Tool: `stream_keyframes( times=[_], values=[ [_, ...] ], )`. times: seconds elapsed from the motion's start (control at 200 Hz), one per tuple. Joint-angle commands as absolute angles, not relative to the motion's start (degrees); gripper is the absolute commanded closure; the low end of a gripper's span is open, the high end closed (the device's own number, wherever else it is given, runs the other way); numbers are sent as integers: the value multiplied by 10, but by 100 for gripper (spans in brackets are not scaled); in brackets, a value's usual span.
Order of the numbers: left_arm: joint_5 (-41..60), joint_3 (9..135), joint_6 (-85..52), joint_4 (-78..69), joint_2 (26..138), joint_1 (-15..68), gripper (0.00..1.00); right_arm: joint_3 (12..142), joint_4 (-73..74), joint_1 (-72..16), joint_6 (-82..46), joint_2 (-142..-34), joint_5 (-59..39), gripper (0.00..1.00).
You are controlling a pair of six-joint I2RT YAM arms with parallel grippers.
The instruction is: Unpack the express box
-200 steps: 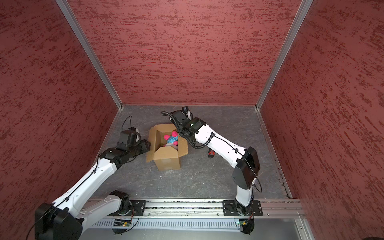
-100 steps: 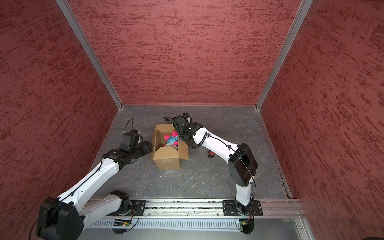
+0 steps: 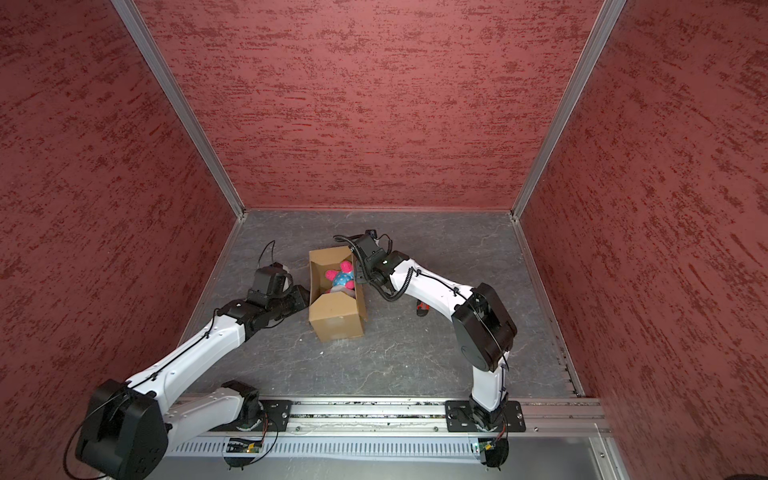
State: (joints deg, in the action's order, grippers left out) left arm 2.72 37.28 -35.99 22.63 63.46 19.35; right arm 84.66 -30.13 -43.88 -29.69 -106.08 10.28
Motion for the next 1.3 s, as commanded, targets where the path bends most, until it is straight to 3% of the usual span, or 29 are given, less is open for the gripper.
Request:
stream_keyframes(
  times=[0.0, 0.782, 1.137, 1.293],
  values=[
    [47, 369, -373, 200, 633, 211, 58, 849, -256, -444, -295, -1066, 48, 37],
    [7, 376, -436, 182, 637, 343, 64, 888, -261, -369, -208, -1106, -41, 37],
    [-12, 400, -440, 218, 621, 374, 65, 945, -326, -327, -167, -1084, 26, 34],
    [-49, 428, -422, 293, 577, 371, 60, 943, -351, -320, -164, -1046, 74, 31]
  ],
)
